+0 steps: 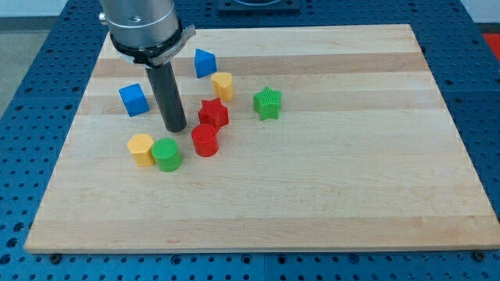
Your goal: Move the blue cube parallel left to the yellow heart
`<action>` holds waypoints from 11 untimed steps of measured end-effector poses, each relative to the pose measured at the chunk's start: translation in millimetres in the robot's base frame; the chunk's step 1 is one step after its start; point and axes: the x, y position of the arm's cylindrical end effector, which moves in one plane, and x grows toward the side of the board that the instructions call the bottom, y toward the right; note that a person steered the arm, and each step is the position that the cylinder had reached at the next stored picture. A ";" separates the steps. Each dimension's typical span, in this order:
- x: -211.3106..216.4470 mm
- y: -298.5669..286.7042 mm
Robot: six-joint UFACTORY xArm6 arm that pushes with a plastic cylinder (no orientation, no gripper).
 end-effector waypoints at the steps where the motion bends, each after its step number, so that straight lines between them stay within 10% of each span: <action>1: 11.4 0.0; 11: -54.3 -98.1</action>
